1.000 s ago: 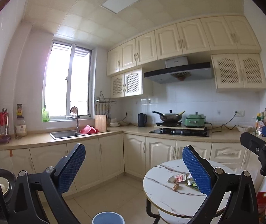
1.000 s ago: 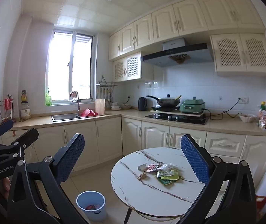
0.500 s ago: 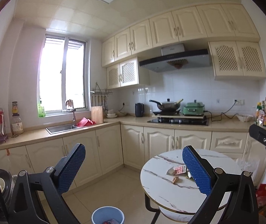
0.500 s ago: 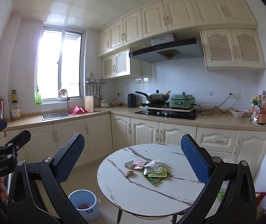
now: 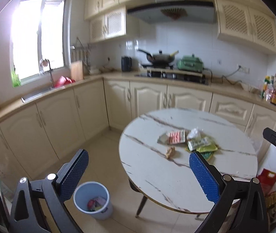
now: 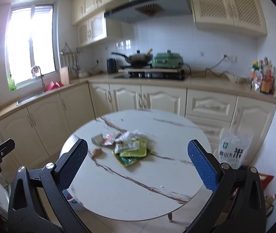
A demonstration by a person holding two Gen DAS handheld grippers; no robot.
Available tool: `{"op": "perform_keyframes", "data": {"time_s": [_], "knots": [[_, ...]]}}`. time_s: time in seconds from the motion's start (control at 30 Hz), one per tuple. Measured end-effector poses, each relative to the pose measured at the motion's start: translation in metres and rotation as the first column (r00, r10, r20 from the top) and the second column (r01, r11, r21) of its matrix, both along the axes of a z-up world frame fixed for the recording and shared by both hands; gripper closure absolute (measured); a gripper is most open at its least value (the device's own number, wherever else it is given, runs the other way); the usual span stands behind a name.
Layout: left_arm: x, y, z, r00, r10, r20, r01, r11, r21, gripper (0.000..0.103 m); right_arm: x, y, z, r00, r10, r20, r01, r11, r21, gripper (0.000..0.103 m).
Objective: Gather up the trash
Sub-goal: 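Move both tools back toward the table, then grasp the brown bread piece with the left tool while right grasps clear bag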
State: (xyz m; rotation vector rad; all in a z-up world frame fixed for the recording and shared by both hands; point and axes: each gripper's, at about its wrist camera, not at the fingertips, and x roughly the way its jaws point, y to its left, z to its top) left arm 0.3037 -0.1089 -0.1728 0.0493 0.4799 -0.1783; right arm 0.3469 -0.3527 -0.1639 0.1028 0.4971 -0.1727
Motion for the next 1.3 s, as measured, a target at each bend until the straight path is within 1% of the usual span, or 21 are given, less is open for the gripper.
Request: {"op": "perform_keyframes", "data": {"time_s": [0.1,0.23,0.4,0.47,0.5,0.53,0.6,0.67,0.73,0.8,0.87,0.9,0.93,0.97,1.0,1.07,1.13,1.2,1.23,1.3], "knots": [[0.044,-0.020,-0.013,0.997,-0.027,-0.075,0.028,1.000,0.007,0.001,0.030,-0.014,-0.028,0.997,0.002,-0.077,-0.002,1.000,0.002,0.000],[0.102,-0.043,-0.027,0.986,-0.052,-0.157,0.056,0.998,0.026,0.001,0.073,-0.029,-0.060,0.985,0.014,-0.173,-0.016,1.000,-0.009,0.000],[0.166,-0.068,-0.047,0.965,-0.100,-0.244,0.114,0.993,0.043,0.003,0.121,-0.037,-0.087,0.964,0.049,-0.263,-0.058,0.998,-0.027,0.000],[0.189,-0.075,-0.054,0.958,-0.108,-0.264,0.127,0.990,0.054,0.006,0.138,-0.038,-0.095,0.955,0.066,-0.291,-0.079,0.996,-0.031,0.000],[0.200,-0.078,-0.057,0.955,-0.113,-0.275,0.133,0.990,0.055,0.009,0.145,-0.038,-0.099,0.950,0.080,-0.300,-0.092,0.995,-0.026,0.000],[0.210,-0.081,-0.061,0.950,-0.120,-0.287,0.140,0.989,0.050,0.017,0.153,-0.039,-0.103,0.945,0.093,-0.313,-0.104,0.994,-0.017,0.000],[0.230,-0.083,-0.069,0.936,-0.144,-0.320,0.165,0.986,0.038,0.027,0.165,-0.040,-0.111,0.937,0.110,-0.331,-0.120,0.993,-0.010,0.000],[0.247,-0.086,-0.075,0.927,-0.154,-0.342,0.172,0.985,0.024,0.031,0.175,-0.039,-0.116,0.932,0.113,-0.345,-0.127,0.992,-0.019,0.000],[0.258,-0.086,-0.078,0.921,-0.171,-0.351,0.186,0.982,0.009,0.040,0.182,-0.037,-0.120,0.928,0.125,-0.352,-0.138,0.990,-0.013,0.000],[0.264,-0.086,-0.079,0.918,-0.177,-0.355,0.193,0.981,0.009,0.042,0.189,-0.035,-0.121,0.926,0.138,-0.352,-0.151,0.988,-0.010,0.000],[0.270,-0.086,-0.078,0.916,-0.193,-0.351,0.199,0.980,-0.019,0.045,0.198,-0.034,-0.121,0.924,0.153,-0.352,-0.163,0.987,0.000,0.000],[0.273,-0.086,-0.078,0.914,-0.196,-0.356,0.202,0.979,-0.022,0.046,0.203,-0.032,-0.121,0.923,0.160,-0.349,-0.169,0.986,0.005,0.000],[0.274,-0.088,-0.078,0.914,-0.198,-0.354,0.208,0.978,-0.011,0.059,0.208,-0.031,-0.120,0.922,0.166,-0.349,-0.174,0.985,0.008,0.000],[0.275,-0.090,-0.080,0.915,-0.204,-0.350,0.218,0.976,0.002,0.068,0.214,-0.029,-0.120,0.921,0.171,-0.351,-0.179,0.984,0.011,0.000],[0.276,-0.091,-0.079,0.913,-0.216,-0.345,0.234,0.972,0.011,0.082,0.220,-0.027,-0.121,0.918,0.178,-0.355,-0.184,0.983,0.016,0.000],[0.275,-0.092,-0.081,0.911,-0.231,-0.342,0.251,0.968,0.015,0.082,0.232,-0.023,-0.123,0.912,0.193,-0.361,-0.196,0.980,0.028,0.000],[0.271,-0.088,-0.081,0.911,-0.238,-0.337,0.250,0.968,-0.008,0.082,0.243,-0.019,-0.125,0.909,0.201,-0.366,-0.201,0.979,0.038,0.000],[0.268,-0.078,-0.078,0.916,-0.244,-0.318,0.245,0.969,-0.039,0.082,0.252,-0.017,-0.128,0.906,0.227,-0.356,-0.213,0.974,0.078,0.000],[0.265,-0.073,-0.077,0.919,-0.240,-0.314,0.239,0.970,-0.041,0.082,0.258,-0.018,-0.131,0.901,0.250,-0.354,-0.222,0.968,0.119,0.003],[0.260,-0.062,-0.073,0.922,-0.242,-0.301,0.237,0.970,-0.053,0.082,0.266,-0.019,-0.138,0.891,0.272,-0.362,-0.221,0.959,0.177,0.015]]}}
